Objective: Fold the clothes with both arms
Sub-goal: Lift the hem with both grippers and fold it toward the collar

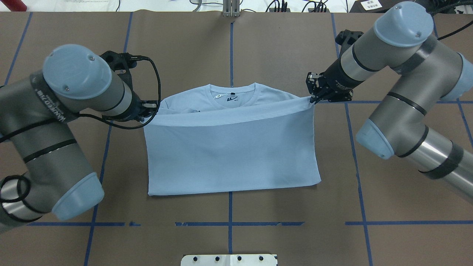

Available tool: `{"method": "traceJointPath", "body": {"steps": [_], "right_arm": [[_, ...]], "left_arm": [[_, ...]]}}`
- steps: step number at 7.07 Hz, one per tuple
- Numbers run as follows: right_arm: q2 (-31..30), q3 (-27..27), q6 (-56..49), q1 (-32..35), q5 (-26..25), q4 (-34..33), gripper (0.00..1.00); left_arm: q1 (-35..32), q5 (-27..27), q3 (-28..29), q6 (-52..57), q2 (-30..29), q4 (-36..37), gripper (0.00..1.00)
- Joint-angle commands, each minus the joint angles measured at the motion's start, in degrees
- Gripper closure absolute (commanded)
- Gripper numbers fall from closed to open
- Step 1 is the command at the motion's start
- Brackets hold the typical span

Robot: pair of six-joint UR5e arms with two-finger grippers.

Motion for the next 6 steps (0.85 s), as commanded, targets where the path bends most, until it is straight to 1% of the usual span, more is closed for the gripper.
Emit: {"method": "traceJointPath", "body": {"steps": [1,2,3,6], "right_arm": [[4.69,-7.83,-0.55,0.61,-0.49,0.16,1.0],[4.7,-10.29,-0.55,1.14,-0.75,3.9,1.0],[4.7,-13.36,-0.37,1.4,-0.75,8.29,1.0],[5.31,-13.92,-0.29,1.4,-0.67,9.3,1.0]], "left_arm": [[-2.1,0.11,12.88,0.32,-0.55,-12.89,1.0],[-2.11,0.28,15.11,0.32,-0.55,-14.59,1.0],[-2.11,0.29,15.3,0.32,-0.72,-14.87,1.0],[-2.02,0.29,16.62,0.23,-3.27,-14.87,1.0]]}}
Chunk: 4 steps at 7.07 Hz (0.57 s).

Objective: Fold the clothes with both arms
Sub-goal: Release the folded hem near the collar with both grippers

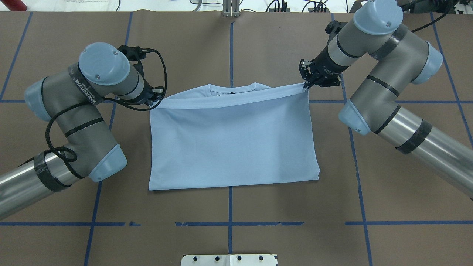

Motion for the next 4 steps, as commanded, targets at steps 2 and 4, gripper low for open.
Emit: {"method": "traceJointPath", "body": {"steps": [2,4], "right_arm": [[0.64,-0.2,0.16,-0.21,0.16,0.36,1.0],[0.55,-1.33,-0.02,-0.73,-0.71,0.45,0.0]], "left_arm": [[0.16,-0.08,0.9,-0.1,-0.95,-0.14,1.0],[0.33,0.0,1.77,-0.27,-1.13,-0.4,0.03]]}}
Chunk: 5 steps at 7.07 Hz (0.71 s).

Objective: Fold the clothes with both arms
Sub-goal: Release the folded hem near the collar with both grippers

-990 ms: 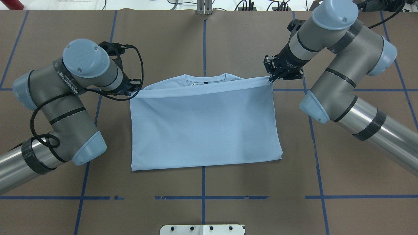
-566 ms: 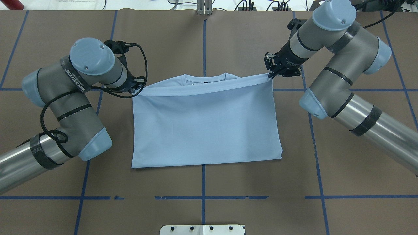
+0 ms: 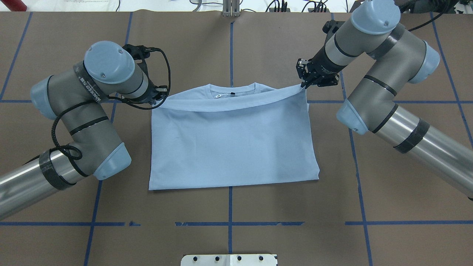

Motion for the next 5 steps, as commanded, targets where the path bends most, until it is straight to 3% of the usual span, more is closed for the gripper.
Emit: {"method": "traceJointPath", "body": {"steps": [1,3,5], "right_arm": [[-0.04,-1.23,-0.16,-0.39,-0.71,0.07,0.0],[-0.21,-0.62,-0.16,-0.39,-0.45,0.16,0.0],[-4.23,6.28,1.24,-3.35,-2.02,-0.02,0.0]], "left_arm": [[0.05,0.16,2.03,-0.46,-0.99,-1.6,0.0],[-0.13,0.16,1.95,-0.02,-1.0,-1.62,0.0],[-0.22,-0.11,0.55,-0.02,-1.09,-1.44,0.0]]}}
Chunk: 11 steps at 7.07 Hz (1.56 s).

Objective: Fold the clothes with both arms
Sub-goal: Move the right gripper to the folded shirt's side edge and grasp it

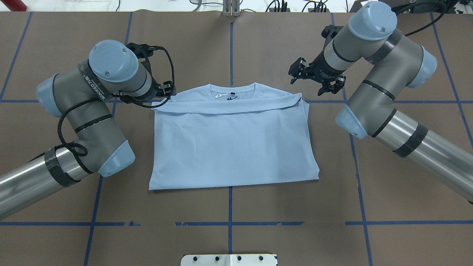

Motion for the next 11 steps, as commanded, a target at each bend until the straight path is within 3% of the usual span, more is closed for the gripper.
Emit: {"method": "traceJointPath", "body": {"steps": [1,2,4,8,10,11], "right_arm": [[-6.79,8.81,1.36,-5.93,-4.19,-0.13,0.0],[-9.7,12.42,2.85,-10.14,-7.78,-0.3,0.0],[-15.51,16.57,4.0,-14.92,-10.01,-0.31,0.0],[-17.47,16.67,4.0,-17.48,-10.46,-0.31,0.03],[-17.91,16.58,4.0,-18.01,-10.46,-0.31,0.14],[-17.91,16.58,4.0,-18.18,-10.37,-0.31,0.31]], "left_arm": [[-0.05,-0.13,-2.29,-0.06,0.13,0.26,0.0],[-0.14,-0.13,-3.52,-0.15,0.31,0.52,0.0],[-0.14,-0.13,-4.24,-0.24,0.39,0.61,0.0],[-0.14,-0.13,-5.99,-0.41,0.66,1.04,0.01],[-0.14,-0.13,-7.13,-0.41,0.75,1.31,0.0],[-0.14,-0.13,-7.31,-0.41,0.75,1.75,0.0]]}}
